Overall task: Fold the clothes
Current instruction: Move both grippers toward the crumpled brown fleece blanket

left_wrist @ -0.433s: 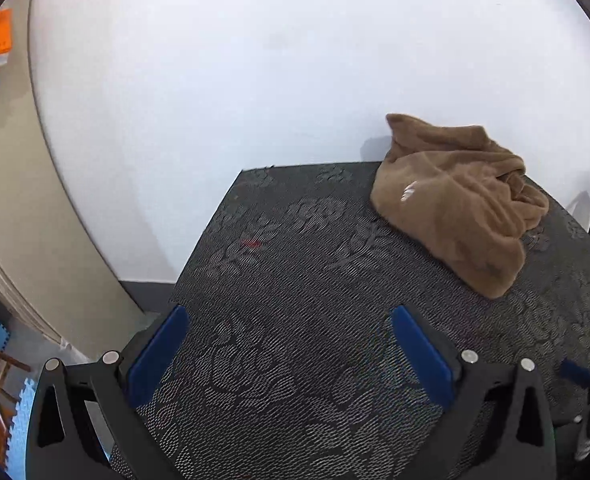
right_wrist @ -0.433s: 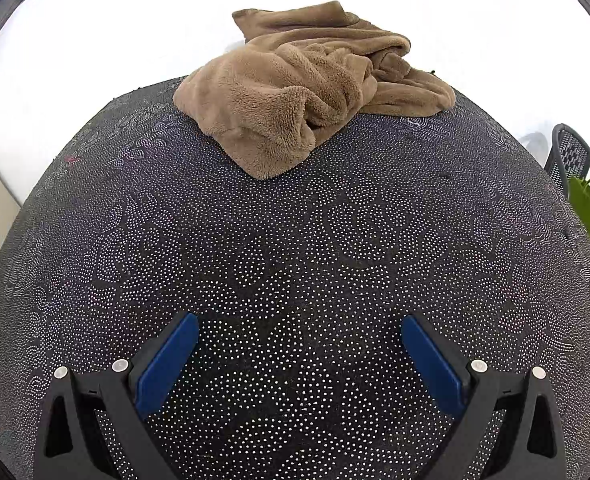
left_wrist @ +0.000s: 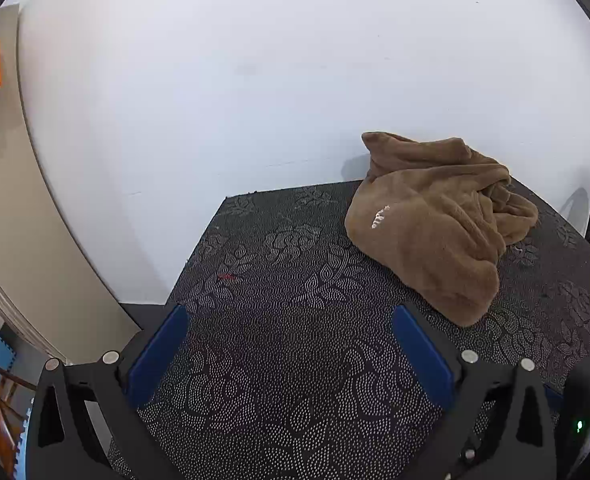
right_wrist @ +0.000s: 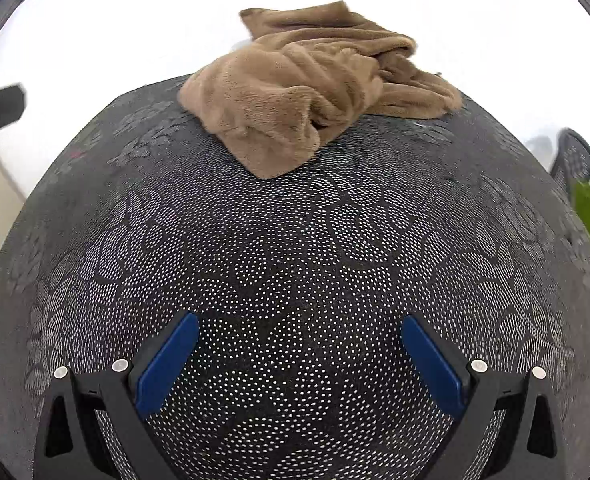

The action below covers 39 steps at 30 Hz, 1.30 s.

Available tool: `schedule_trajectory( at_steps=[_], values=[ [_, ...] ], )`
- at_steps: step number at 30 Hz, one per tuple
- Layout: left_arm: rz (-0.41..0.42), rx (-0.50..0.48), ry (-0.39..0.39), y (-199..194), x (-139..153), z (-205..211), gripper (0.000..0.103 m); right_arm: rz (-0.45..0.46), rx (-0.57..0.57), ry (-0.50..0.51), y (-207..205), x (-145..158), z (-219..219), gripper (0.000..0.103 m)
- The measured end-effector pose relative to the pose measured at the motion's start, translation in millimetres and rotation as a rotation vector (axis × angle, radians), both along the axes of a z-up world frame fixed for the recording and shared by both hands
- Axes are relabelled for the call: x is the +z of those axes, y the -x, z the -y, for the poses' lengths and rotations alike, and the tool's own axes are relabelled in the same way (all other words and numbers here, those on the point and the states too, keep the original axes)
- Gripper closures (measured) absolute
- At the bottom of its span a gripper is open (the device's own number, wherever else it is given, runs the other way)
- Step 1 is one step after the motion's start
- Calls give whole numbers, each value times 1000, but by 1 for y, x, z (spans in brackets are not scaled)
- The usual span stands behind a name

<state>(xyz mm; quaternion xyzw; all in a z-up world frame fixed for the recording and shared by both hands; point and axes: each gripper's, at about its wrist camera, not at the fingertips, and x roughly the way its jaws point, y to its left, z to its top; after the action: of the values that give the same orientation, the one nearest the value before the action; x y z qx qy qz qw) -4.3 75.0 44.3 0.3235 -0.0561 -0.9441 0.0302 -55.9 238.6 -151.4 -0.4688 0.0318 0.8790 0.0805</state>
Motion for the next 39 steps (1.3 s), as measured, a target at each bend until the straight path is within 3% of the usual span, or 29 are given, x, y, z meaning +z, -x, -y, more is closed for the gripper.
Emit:
schedule_trajectory(
  at_steps=[8,12,19,28,31,35,36,39],
  values=[
    [-16,4,-47,10,-6,-4,0,18,204,15,-4,1,-12,0],
    [-10,-4,-25,11,-13,-10,0,15,227,13,-7,1,-14,0],
    [-62,-11,-53,17,-29,-9,0,33,278,12,-8,2,-21,0],
    [36,13,-71,28,-52,3,0,33,299,63,-5,6,-44,0],
    [53,22,-101,32,-57,8,0,-14,230,154,-1,14,-71,0],
    [119,70,-149,44,-66,16,0,-153,146,243,11,42,-114,0],
    [103,56,-111,45,-68,16,0,-198,138,258,15,50,-123,0],
    [87,55,-105,46,-72,24,0,-293,152,273,46,65,-133,0]
  ],
)
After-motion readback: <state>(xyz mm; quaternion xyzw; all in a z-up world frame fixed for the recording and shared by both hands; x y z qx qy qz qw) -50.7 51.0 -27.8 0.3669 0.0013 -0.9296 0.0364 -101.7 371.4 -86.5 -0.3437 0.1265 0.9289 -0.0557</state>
